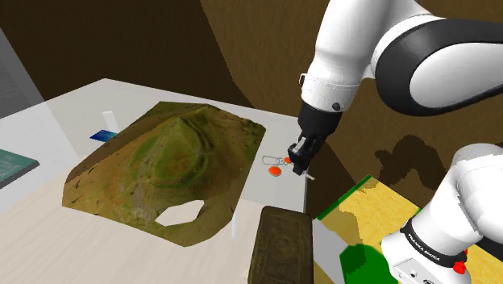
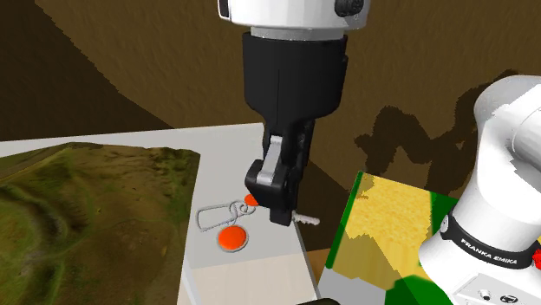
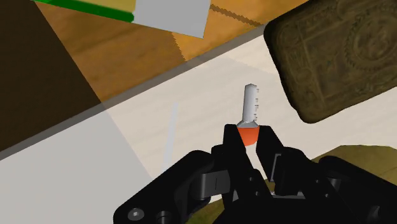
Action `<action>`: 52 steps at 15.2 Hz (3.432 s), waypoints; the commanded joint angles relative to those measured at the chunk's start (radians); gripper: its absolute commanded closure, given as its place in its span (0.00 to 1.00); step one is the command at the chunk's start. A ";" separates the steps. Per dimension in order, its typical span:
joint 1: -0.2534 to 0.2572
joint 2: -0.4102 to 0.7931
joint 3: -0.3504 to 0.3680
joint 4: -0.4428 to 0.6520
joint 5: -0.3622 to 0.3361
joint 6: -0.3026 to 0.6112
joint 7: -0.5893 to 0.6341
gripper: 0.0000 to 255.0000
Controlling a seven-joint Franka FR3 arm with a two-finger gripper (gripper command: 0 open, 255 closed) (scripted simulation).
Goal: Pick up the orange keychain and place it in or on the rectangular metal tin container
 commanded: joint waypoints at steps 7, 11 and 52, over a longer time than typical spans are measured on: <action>0.091 -0.021 0.154 0.026 0.082 -0.023 0.199 1.00; 0.126 0.004 0.246 0.071 0.112 -0.025 0.313 1.00; 0.127 0.024 0.267 0.015 0.122 0.051 0.311 0.00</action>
